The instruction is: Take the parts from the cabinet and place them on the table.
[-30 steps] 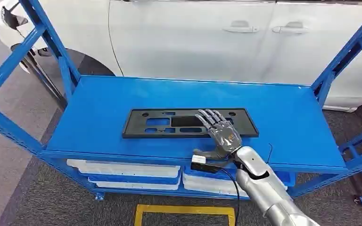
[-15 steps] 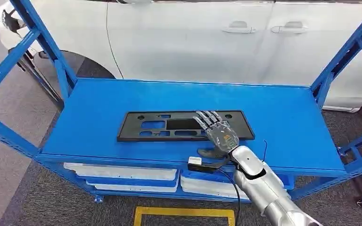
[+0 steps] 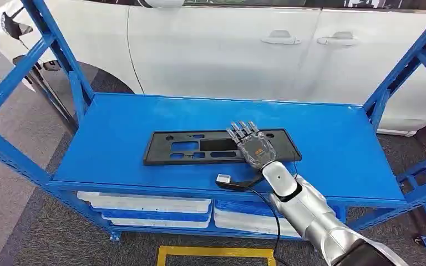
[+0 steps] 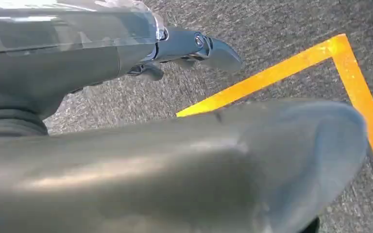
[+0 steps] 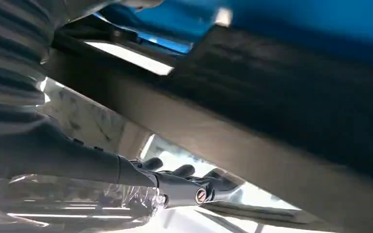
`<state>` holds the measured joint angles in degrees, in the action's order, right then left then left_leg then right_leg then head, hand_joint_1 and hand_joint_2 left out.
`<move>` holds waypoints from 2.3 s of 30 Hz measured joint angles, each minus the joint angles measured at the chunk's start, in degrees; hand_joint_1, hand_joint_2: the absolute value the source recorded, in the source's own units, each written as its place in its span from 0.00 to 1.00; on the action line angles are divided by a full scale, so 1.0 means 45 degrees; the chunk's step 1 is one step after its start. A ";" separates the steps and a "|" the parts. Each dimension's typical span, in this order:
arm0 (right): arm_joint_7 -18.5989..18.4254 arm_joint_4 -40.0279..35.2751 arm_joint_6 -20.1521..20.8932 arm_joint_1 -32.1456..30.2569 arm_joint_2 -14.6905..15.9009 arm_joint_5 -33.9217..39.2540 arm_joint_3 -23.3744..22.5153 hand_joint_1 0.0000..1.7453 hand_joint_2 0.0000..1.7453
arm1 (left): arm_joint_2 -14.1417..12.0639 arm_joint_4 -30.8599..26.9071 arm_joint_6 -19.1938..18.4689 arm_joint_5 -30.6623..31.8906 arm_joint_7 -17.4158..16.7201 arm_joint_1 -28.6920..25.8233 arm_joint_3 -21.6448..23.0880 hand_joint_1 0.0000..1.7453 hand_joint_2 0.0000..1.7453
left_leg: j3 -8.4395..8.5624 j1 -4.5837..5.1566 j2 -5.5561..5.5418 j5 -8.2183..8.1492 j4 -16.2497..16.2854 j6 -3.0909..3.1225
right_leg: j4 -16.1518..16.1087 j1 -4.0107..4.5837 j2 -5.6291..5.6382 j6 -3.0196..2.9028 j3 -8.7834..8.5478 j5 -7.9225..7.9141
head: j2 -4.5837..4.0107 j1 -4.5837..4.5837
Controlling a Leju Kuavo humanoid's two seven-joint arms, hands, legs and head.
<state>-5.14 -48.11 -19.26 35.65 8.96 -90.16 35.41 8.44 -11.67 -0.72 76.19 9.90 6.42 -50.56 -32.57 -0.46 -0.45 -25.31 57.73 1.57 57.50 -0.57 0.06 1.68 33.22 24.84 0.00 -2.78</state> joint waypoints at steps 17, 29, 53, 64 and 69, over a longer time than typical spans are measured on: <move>0.0840 0.1000 -0.0088 0.0415 -0.0146 -0.0005 0.0262 0.98 1.00 | 0.0073 0.0005 -0.0102 -0.0005 0.0000 0.0040 0.0029 0.00 0.00 | -0.0318 0.0186 0.0019 -0.0302 0.0465 -0.0266 | -0.0481 0.0070 -0.0196 -0.0562 -0.0342 -0.0082 | 0.0000 0.0000; 0.1594 0.1078 -0.0156 0.0414 0.0000 0.0521 0.0116 1.00 1.00 | 0.0049 0.0005 -0.0107 -0.0005 -0.0029 -0.0016 0.0034 0.00 0.00 | -0.0149 -0.0040 -0.0031 0.0008 0.0110 -0.0215 | -0.0107 0.0063 -0.0136 -0.0127 -0.0217 0.0131 | 0.0000 0.0000; 0.4824 -0.2212 0.0554 0.0189 0.0695 0.4825 -0.1035 1.00 1.00 | 0.0058 0.0005 0.0336 -0.0083 0.0000 -0.0033 0.0068 0.00 1.00 | -0.1905 -0.0091 0.0019 -0.1554 0.3872 -0.0614 | -0.0258 0.0039 -0.0272 -0.0515 -0.0078 -0.0101 | 0.0000 0.0000; 0.8266 -0.6940 0.8145 0.0511 0.0972 1.8285 -0.3758 1.00 1.00 | 0.0078 0.0005 0.0860 -0.0301 -0.0097 0.0212 0.0068 0.00 1.00 | -0.0393 -0.0134 -0.0100 -0.0023 0.0309 0.0089 | 0.1572 -0.0036 -0.0158 0.0157 0.0899 0.0954 | 0.0000 0.0000; 0.8257 -0.7301 0.9196 -0.0048 0.0602 1.9659 -0.4324 1.00 1.00 | 0.0087 0.0005 0.0937 -0.0408 -0.0102 0.0214 0.0068 0.00 1.00 | -0.0362 -0.0082 -0.0122 -0.0070 0.0313 0.0131 | 0.3393 -0.0037 -0.0143 0.0142 0.1991 0.1029 | 0.0000 0.0000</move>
<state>32.02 -80.96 22.13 35.44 11.67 -1.69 15.95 8.83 -11.65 3.50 74.36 9.44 7.38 -50.25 -34.20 -0.83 -1.00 -25.63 59.14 2.16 72.77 -0.74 -0.58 2.31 42.18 29.47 0.00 -2.78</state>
